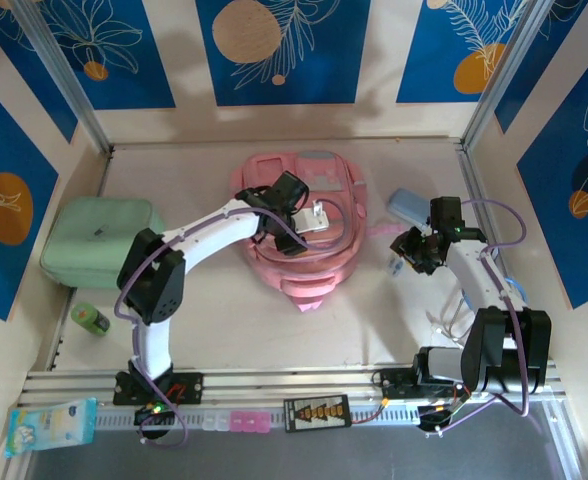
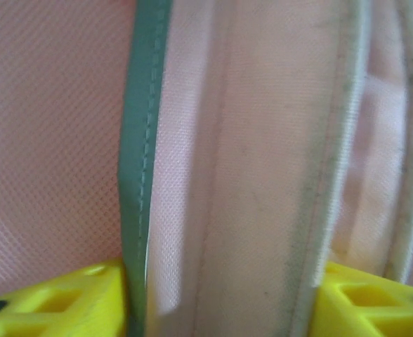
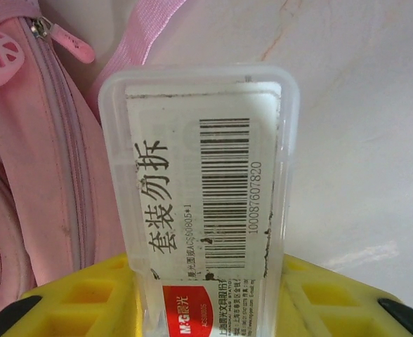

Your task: Pack books, pencil case, and school supplies into a backpack

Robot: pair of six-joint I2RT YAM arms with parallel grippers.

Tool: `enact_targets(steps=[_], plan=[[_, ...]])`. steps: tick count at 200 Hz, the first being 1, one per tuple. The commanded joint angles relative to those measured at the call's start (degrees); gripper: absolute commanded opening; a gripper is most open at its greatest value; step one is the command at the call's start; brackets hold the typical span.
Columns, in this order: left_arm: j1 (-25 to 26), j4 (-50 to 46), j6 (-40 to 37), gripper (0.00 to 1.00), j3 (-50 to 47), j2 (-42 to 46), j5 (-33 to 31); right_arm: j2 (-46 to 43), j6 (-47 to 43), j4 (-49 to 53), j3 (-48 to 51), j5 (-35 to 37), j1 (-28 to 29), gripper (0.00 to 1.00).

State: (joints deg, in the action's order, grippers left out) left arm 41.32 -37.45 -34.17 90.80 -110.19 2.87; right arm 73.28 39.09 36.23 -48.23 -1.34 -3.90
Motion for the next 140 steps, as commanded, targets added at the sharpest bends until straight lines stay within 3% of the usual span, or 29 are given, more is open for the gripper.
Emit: enact_targets(steps=[1, 46, 67, 106, 140], plan=[[-1.89, -0.78, -0.98, 0.43, 4.0, 0.75, 2.69, -1.38, 1.03, -1.14, 0.48, -2.6, -0.23, 0.41], [-3.35, -4.5, 0.15, 0.18, 7.96, 0.41, 8.36, -1.64, 1.58, -1.84, 0.85, -3.23, -0.14, 0.41], [-3.44, -7.48, 1.14, 0.0, 10.95, -1.01, 10.15, -1.73, 1.91, -2.52, 0.85, -4.39, -0.23, 0.42], [-3.49, -9.08, 6.3, 0.0, 15.89, -0.58, 14.62, -2.57, 2.81, -3.13, -0.05, -7.94, -0.32, 0.41], [-3.39, -4.36, 18.28, 0.0, 20.43, 2.09, 17.54, -5.48, 4.41, -3.15, -2.53, -13.66, -0.06, 0.42]])
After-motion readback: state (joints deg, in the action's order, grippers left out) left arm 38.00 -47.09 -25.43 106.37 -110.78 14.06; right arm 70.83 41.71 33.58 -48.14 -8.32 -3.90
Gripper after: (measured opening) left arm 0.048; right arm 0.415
